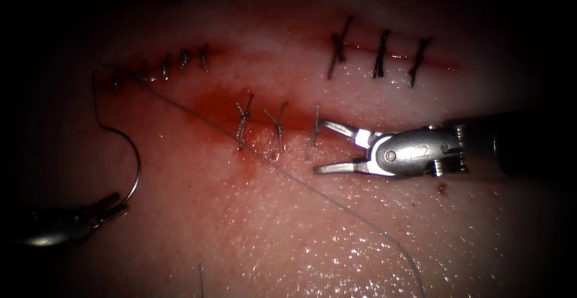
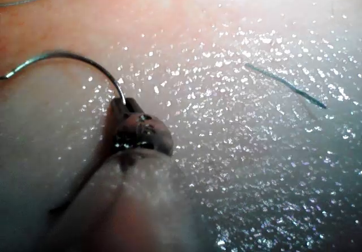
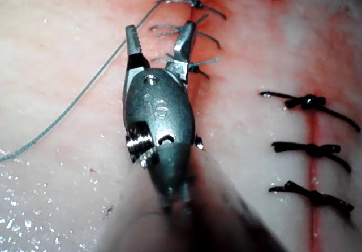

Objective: Wound Closure

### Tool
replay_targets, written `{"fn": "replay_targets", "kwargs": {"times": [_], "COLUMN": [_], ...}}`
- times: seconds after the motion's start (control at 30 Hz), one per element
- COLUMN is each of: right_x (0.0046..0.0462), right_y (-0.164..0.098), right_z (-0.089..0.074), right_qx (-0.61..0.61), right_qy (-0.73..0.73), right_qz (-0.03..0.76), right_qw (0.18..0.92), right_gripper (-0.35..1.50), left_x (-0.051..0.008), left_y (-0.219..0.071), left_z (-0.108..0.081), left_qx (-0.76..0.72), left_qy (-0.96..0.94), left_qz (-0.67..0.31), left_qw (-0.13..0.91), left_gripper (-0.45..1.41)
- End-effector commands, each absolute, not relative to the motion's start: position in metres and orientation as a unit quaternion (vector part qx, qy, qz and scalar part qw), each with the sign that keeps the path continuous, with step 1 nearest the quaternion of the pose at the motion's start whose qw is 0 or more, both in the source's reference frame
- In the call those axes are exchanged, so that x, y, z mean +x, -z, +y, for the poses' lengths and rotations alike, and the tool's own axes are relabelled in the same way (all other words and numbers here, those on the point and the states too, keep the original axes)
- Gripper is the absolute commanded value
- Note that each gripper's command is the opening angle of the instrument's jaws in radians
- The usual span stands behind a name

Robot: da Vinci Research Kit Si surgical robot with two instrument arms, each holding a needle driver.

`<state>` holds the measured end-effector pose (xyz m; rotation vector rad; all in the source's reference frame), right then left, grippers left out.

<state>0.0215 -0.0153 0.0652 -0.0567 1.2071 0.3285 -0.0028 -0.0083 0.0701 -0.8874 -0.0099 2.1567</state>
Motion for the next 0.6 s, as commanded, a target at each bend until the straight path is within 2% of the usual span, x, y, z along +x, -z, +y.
{"fn": "replay_targets", "kwargs": {"times": [0.03,0.17,0.27,0.3,0.33,0.57,0.6], "right_x": [0.0221,0.0219,0.0214,0.0211,0.0210,0.0202,0.0201], "right_y": [-0.0657,-0.0656,-0.0653,-0.0651,-0.0649,-0.0636,-0.0633], "right_z": [-0.0159,-0.0162,-0.0164,-0.0163,-0.0163,-0.0153,-0.0151], "right_qx": [-0.024,-0.011,-0.004,-0.003,-0.006,0.008,0.009], "right_qy": [-0.156,-0.174,-0.180,-0.180,-0.183,-0.213,-0.221], "right_qz": [0.566,0.569,0.573,0.574,0.572,0.567,0.565], "right_qw": [0.809,0.803,0.799,0.799,0.799,0.796,0.795], "right_gripper": [1.41,1.28,0.94,0.73,0.69,0.78,0.84], "left_x": [-0.0034,-0.0034,-0.0037,-0.0039,-0.0041,-0.0076,-0.0085], "left_y": [-0.0707,-0.0708,-0.0705,-0.0702,-0.0699,-0.0642,-0.0629], "left_z": [-0.0095,-0.0097,-0.0096,-0.0093,-0.0091,-0.0081,-0.0081], "left_qx": [-0.347,-0.353,-0.378,-0.383,-0.387,-0.426,-0.446], "left_qy": [-0.853,-0.864,-0.866,-0.866,-0.866,-0.855,-0.851], "left_qz": [-0.002,0.005,0.017,0.025,0.032,0.081,0.082], "left_qw": [0.389,0.360,0.327,0.321,0.314,0.285,0.265], "left_gripper": [-0.45,-0.45,-0.45,-0.45,-0.45,-0.45,-0.45]}}
